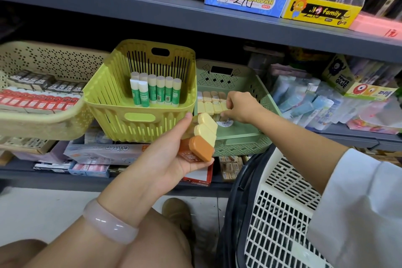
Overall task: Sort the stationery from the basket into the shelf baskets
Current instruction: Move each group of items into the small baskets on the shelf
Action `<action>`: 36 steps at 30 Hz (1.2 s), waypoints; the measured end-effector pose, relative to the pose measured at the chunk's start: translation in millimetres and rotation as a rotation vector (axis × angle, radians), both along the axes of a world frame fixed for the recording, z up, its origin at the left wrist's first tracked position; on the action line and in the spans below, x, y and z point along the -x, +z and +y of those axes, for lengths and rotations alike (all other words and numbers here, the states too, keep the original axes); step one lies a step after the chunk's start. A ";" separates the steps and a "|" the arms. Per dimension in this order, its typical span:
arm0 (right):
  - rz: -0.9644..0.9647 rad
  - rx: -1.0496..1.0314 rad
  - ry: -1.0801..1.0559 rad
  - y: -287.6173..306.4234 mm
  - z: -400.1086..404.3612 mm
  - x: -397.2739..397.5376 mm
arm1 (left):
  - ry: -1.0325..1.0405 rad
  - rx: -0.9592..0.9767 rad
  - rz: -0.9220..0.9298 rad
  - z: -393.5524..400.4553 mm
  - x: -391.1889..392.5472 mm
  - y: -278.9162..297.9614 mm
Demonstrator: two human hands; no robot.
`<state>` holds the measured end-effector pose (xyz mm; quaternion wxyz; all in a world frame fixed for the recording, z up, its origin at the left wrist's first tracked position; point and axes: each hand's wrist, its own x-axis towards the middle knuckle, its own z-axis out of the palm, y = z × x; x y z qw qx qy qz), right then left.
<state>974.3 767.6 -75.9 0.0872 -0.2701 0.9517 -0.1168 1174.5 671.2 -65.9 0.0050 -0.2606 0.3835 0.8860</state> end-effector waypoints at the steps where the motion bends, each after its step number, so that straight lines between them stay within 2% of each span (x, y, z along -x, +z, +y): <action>1: -0.004 -0.004 0.005 0.2 0.2 -0.1 | 0.000 -0.001 0.001 0.4 0.3 0.1; 5: 0.014 -0.004 0.050 11.2 6.4 -6.1 | -0.007 0.000 0.007 1.7 0.4 0.3; 7: 0.011 0.164 0.101 24.5 10.3 -17.4 | -0.005 0.005 0.007 1.6 1.0 0.4; 9: -0.298 0.429 0.194 40.9 14.7 -35.4 | -0.007 0.015 0.012 1.8 1.8 1.0; 10: -0.480 0.494 0.263 48.6 17.4 -44.7 | -0.011 0.023 0.019 2.0 2.6 1.3; 11: -0.602 0.495 0.340 55.1 20.6 -53.2 | -0.016 0.031 0.028 2.2 2.9 1.3; 13: -0.674 0.416 0.469 61.6 23.6 -64.1 | -0.018 0.037 0.053 2.9 3.3 1.3; 15: -0.655 0.411 0.506 60.7 23.1 -68.2 | -0.017 0.036 0.067 3.5 3.1 1.2; 20: -0.599 0.547 0.454 56.3 23.7 -67.1 | -0.034 0.028 0.079 4.5 3.1 2.6; 22: -0.530 0.644 0.304 56.1 25.6 -54.8 | -0.010 -0.007 0.076 4.0 2.9 2.7; 24: -0.376 0.673 0.070 52.1 28.1 -33.1 | 0.019 -0.051 0.078 1.7 2.6 1.9; 26: -0.117 0.479 -0.148 43.7 31.5 -7.1 | 0.019 -0.075 0.098 -0.5 2.5 1.3; 28: -0.009 0.256 -0.258 34.4 32.9 11.1 | 0.008 -0.078 0.114 -1.3 2.6 0.9; 32: -0.032 0.066 -0.274 20.5 19.2 24.6 | -0.004 -0.040 0.101 -1.5 3.8 -0.1; 36: -0.106 0.078 -0.236 5.1 8.3 26.8 | -0.025 0.025 0.091 -1.5 4.8 -0.8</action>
